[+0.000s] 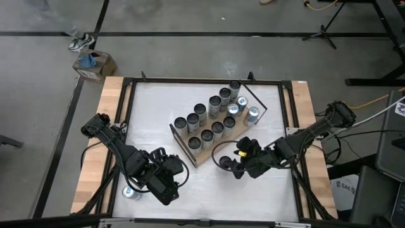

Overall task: Place canned beverage on shelf
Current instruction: Put the white yellow soda can on the shelf

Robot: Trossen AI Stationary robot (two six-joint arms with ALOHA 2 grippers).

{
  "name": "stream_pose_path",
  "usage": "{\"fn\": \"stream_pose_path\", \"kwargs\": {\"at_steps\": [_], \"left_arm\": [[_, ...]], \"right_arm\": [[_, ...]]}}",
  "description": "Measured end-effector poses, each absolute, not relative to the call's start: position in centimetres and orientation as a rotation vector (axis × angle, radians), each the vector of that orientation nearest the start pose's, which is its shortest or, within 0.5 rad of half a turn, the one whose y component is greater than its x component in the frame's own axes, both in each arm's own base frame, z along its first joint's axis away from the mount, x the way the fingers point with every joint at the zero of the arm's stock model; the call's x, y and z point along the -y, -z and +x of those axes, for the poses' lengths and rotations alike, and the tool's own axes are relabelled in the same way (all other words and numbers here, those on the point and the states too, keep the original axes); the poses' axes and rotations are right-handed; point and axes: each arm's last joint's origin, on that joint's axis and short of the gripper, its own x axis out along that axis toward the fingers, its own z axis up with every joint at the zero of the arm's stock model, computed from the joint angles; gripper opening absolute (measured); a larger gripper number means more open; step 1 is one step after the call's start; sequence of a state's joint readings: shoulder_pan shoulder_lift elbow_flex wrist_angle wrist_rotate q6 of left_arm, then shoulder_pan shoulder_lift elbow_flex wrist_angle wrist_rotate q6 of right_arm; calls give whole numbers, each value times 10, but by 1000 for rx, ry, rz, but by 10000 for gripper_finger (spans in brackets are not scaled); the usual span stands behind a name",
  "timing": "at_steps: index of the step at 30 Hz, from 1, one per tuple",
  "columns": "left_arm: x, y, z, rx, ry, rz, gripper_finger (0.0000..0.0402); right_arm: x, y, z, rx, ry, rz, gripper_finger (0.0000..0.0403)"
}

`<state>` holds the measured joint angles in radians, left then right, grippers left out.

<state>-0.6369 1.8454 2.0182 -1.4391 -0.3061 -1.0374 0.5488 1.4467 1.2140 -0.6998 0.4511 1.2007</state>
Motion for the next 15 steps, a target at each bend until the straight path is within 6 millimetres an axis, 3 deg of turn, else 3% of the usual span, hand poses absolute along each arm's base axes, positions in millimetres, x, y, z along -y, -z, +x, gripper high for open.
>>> {"fn": "stream_pose_path", "kwargs": {"at_steps": [15], "left_arm": [[202, -368, 288, -1114, -311, -342, 289]], "right_arm": [[-145, -292, 258, -781, 368, 765, 324]]}}
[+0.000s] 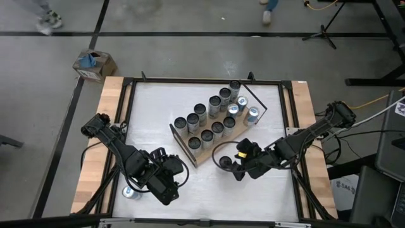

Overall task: Place canned beverage on shelf
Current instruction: Put the white yellow soda can on the shelf

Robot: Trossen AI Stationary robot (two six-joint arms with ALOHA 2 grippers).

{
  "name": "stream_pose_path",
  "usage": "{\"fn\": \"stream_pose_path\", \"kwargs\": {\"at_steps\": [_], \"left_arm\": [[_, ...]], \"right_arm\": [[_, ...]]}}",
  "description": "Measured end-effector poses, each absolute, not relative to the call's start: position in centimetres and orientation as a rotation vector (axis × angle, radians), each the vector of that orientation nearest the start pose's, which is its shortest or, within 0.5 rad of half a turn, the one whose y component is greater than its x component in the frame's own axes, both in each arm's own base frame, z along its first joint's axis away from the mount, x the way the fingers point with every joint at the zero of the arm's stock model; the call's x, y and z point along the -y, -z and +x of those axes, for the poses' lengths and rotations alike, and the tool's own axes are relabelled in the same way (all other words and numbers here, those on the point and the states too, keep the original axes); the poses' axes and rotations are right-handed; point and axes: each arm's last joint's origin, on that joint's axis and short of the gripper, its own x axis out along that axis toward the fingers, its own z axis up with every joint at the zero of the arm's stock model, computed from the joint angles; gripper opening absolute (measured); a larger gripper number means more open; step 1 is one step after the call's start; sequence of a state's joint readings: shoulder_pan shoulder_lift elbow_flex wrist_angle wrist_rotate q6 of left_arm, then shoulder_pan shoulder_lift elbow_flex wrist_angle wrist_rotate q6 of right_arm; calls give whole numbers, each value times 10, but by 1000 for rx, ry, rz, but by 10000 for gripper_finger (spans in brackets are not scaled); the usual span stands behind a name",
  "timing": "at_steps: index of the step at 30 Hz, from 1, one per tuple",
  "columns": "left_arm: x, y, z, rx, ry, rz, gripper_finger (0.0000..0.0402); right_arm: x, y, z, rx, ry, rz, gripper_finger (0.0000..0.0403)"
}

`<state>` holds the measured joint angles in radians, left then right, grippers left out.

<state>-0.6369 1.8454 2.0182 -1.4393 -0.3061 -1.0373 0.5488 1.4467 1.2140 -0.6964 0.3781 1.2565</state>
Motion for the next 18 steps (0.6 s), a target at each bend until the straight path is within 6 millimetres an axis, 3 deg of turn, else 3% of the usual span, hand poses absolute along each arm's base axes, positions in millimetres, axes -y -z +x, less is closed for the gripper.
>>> {"fn": "stream_pose_path", "kwargs": {"at_steps": [10, 18], "left_arm": [[202, -368, 287, -1113, -309, -341, 289], [206, -368, 285, -1114, -299, -334, 289]], "right_arm": [[-148, -290, 262, -760, 387, 855, 324], [-151, -278, 270, -736, 440, 810, 324]]}}
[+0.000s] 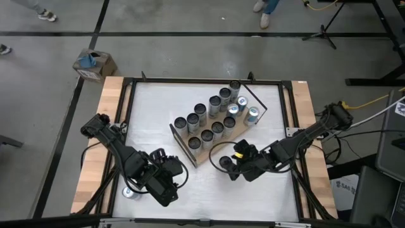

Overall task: Place canned beverage on shelf
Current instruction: Put the white yellow soda can on the shelf

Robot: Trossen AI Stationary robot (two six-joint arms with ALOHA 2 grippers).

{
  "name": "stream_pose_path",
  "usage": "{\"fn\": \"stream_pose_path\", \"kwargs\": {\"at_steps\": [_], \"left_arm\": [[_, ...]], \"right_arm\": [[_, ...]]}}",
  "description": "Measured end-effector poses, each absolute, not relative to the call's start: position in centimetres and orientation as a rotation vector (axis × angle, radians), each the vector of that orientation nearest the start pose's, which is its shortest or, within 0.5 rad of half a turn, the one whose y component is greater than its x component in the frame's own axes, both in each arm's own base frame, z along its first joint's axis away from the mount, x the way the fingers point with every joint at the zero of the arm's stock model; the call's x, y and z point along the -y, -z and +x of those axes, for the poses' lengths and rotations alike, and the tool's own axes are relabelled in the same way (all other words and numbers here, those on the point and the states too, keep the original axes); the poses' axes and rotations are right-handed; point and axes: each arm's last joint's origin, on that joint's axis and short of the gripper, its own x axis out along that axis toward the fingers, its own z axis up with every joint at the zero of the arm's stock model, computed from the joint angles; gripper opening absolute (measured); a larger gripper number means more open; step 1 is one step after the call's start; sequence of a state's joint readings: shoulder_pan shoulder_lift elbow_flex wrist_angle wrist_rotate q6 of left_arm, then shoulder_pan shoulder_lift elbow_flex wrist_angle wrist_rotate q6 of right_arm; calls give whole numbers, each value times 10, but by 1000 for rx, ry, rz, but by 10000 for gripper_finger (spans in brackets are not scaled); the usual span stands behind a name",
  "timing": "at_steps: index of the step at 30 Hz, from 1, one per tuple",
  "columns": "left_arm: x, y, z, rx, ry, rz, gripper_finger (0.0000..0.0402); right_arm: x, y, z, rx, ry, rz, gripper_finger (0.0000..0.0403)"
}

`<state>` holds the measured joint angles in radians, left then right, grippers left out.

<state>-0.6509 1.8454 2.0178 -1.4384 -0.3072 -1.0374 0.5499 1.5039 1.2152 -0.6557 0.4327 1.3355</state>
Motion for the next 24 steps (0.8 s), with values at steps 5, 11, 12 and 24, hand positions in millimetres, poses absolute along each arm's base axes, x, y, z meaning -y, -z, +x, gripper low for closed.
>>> {"fn": "stream_pose_path", "kwargs": {"at_steps": [5, 11, 12, 24], "left_arm": [[209, -368, 283, -1105, -294, -324, 289], [211, -368, 282, -1097, -295, -317, 289], [211, -368, 282, -1097, -295, -317, 289], [210, -368, 282, -1096, -297, -318, 289]], "right_arm": [[-154, -269, 276, -746, 460, 791, 324], [-157, -260, 281, -745, 487, 767, 324], [-157, -258, 282, -748, 490, 763, 324], [-159, -250, 286, -722, 527, 731, 324]]}}
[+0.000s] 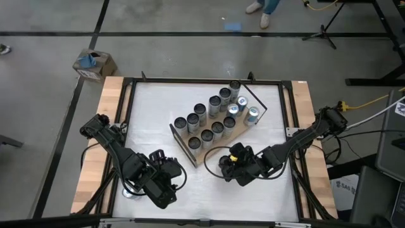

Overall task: Place canned beverage on shelf
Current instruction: Put the white yellow soda can on the shelf

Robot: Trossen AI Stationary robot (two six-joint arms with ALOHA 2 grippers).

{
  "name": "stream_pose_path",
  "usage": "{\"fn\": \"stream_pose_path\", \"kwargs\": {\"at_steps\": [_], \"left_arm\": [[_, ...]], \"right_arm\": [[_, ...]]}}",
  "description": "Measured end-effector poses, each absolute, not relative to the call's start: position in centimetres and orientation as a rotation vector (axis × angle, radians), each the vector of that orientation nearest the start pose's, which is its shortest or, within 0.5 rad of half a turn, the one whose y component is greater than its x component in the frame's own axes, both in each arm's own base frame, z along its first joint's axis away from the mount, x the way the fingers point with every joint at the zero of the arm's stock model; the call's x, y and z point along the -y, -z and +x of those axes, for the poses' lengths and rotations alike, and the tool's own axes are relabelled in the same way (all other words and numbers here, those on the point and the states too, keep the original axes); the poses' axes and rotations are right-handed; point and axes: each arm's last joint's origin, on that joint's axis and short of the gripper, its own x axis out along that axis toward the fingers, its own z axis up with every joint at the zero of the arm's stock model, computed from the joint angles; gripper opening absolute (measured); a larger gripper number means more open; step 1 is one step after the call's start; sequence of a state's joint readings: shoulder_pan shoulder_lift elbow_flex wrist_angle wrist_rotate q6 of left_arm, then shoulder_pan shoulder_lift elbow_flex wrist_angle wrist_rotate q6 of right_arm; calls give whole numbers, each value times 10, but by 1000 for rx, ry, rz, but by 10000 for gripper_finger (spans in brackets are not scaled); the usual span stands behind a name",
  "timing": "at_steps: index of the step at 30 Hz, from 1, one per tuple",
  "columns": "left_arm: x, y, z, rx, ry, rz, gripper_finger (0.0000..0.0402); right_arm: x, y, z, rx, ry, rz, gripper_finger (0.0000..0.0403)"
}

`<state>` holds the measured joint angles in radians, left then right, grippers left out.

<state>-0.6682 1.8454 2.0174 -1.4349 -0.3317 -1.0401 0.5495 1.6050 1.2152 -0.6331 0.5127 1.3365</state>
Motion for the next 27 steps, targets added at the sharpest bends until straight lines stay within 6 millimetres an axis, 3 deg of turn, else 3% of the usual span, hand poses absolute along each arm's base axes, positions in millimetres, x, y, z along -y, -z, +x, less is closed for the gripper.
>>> {"fn": "stream_pose_path", "kwargs": {"at_steps": [27], "left_arm": [[210, -368, 282, -1096, -297, -318, 289]], "right_arm": [[-158, -253, 285, -716, 516, 701, 324]]}}
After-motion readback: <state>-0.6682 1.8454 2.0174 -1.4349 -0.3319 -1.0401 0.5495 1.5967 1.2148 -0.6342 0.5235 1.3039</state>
